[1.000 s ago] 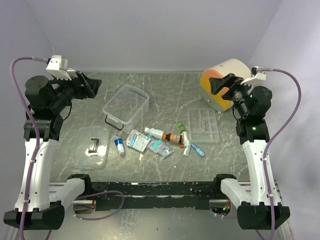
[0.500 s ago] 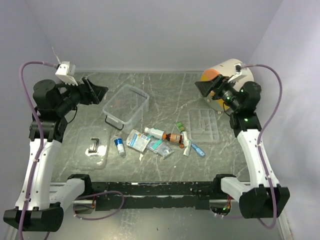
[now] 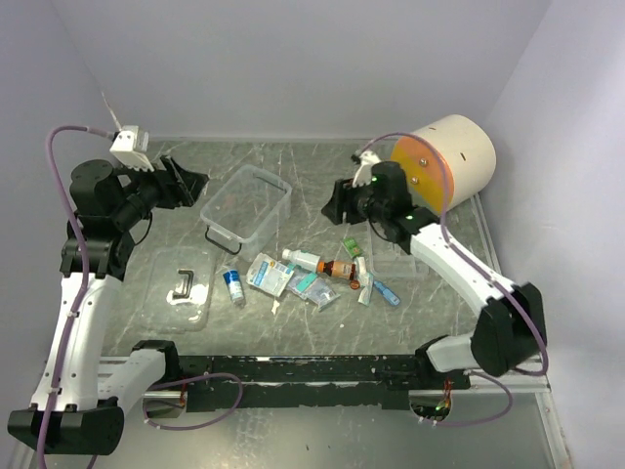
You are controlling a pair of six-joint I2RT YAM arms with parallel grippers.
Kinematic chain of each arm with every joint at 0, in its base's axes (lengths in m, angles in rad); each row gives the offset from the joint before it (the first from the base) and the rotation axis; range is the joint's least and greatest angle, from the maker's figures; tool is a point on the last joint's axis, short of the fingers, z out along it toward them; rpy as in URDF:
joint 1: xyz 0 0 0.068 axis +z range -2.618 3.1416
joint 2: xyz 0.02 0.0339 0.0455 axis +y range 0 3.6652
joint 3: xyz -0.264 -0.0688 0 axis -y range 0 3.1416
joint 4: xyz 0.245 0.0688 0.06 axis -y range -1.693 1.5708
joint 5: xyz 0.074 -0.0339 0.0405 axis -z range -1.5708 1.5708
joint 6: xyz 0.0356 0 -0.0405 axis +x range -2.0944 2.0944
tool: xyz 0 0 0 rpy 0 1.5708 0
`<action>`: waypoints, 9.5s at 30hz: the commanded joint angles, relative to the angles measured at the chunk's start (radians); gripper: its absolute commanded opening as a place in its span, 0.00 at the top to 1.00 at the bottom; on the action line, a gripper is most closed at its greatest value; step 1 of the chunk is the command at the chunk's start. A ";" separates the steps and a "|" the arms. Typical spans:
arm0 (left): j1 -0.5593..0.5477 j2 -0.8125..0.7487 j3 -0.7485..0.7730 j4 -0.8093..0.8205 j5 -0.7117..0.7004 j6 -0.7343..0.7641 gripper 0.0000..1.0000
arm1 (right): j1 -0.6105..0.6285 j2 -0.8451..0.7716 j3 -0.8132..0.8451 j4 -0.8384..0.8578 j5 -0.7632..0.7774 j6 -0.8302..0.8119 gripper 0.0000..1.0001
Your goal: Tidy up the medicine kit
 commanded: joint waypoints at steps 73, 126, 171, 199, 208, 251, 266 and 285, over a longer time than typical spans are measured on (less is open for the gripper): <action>-0.009 -0.168 -0.303 -0.141 -0.504 -0.221 0.11 | 0.232 0.177 0.156 0.141 0.205 -0.199 0.73; -0.010 0.075 -0.438 0.172 -0.044 -0.341 0.23 | 0.309 0.736 0.671 -0.252 0.514 -0.174 0.73; -0.035 0.120 -0.408 0.126 -0.043 -0.274 0.24 | 0.286 1.001 0.986 -0.599 0.578 -0.207 0.62; -0.035 0.130 -0.414 0.141 -0.052 -0.282 0.25 | 0.279 1.029 1.106 -0.690 0.517 -0.210 0.49; -0.035 0.126 -0.414 0.134 -0.053 -0.281 0.25 | 0.274 1.042 1.036 -0.649 0.508 -0.252 0.60; -0.035 0.037 -0.263 0.027 0.102 -0.137 0.14 | 0.288 0.241 0.360 -0.321 0.516 -0.071 0.47; -0.035 -0.231 -0.346 0.124 0.089 -0.103 0.15 | 0.287 -0.226 -0.263 -0.163 0.609 0.077 0.45; -0.035 -0.240 -0.451 0.435 0.127 -0.287 0.13 | 0.280 -0.075 -0.341 -0.053 0.391 -0.154 0.45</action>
